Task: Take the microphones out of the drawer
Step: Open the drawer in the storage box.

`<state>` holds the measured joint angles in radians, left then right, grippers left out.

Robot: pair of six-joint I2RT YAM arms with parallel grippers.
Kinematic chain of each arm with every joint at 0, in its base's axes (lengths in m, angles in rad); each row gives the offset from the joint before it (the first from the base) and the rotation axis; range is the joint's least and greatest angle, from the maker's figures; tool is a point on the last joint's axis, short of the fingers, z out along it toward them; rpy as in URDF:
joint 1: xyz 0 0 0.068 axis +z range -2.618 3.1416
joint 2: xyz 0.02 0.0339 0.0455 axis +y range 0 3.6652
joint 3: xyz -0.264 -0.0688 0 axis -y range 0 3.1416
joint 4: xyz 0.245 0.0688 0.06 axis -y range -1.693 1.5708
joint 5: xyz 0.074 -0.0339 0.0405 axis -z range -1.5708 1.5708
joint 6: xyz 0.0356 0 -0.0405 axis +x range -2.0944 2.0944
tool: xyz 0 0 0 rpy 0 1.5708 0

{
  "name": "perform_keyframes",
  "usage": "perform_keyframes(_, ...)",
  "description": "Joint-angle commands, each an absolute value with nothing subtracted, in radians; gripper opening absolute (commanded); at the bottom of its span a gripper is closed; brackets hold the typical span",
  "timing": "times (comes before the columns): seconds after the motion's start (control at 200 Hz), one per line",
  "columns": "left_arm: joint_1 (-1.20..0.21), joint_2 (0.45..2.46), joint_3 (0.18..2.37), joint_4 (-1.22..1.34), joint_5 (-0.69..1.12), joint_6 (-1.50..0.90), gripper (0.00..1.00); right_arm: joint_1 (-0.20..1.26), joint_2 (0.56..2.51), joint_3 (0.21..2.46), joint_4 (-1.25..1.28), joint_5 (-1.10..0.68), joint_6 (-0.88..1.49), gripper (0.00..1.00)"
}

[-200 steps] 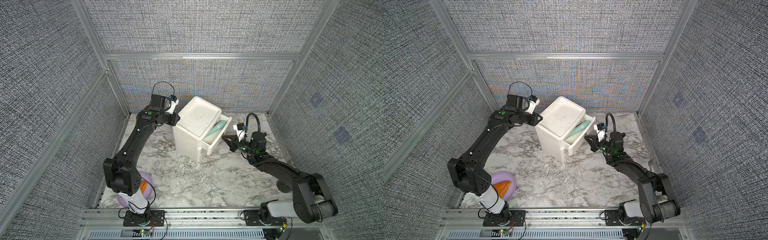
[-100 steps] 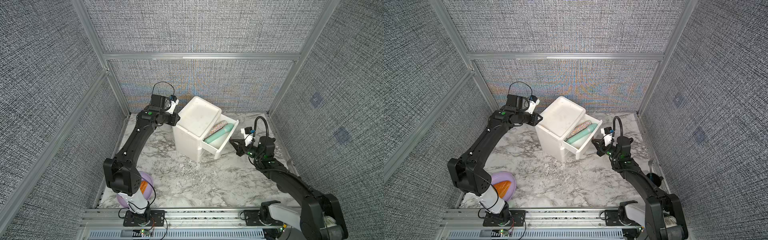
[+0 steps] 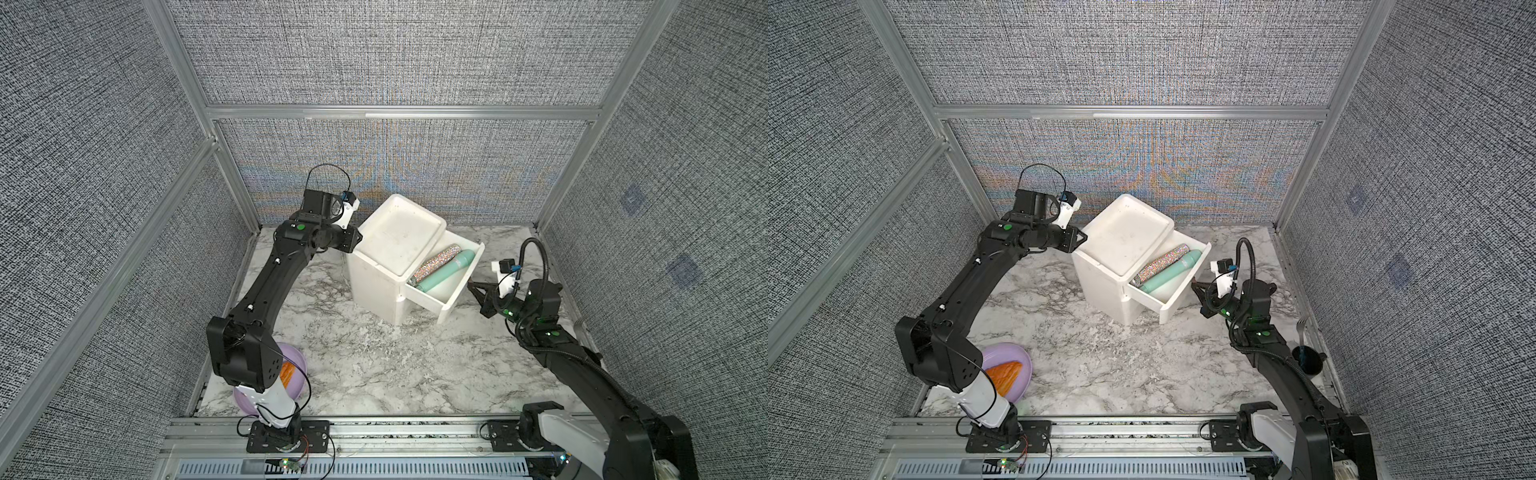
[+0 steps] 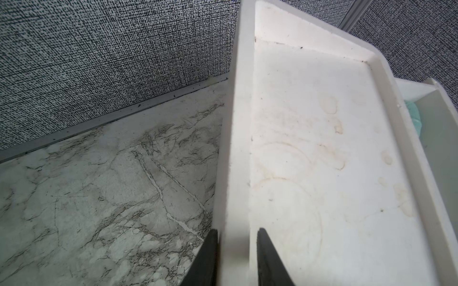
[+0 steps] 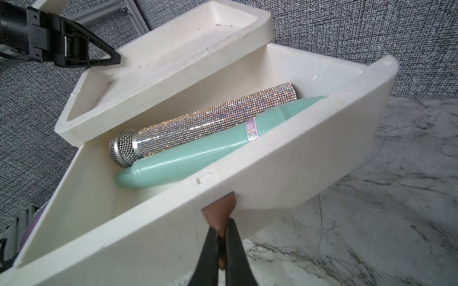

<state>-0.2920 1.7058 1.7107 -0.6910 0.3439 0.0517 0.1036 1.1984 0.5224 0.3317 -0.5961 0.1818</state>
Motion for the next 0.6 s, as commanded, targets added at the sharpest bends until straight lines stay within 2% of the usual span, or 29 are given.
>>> perform_keyframes(0.0, -0.290, 1.703, 1.707, -0.757, 0.347, 0.064, 0.28, 0.102, 1.194, 0.522, 0.373, -0.601, 0.180, 0.00)
perform_keyframes(0.495, -0.281, 1.697, 1.712, -0.758, 0.350, 0.068, 0.29, 0.101, 1.204, 0.462, 0.406, -0.558, 0.210, 0.00)
perform_keyframes(0.596, -0.278, 1.693, 1.712, -0.759, 0.350, 0.072, 0.32, 0.101, 1.190, 0.459, 0.409, -0.555, 0.219, 0.14)
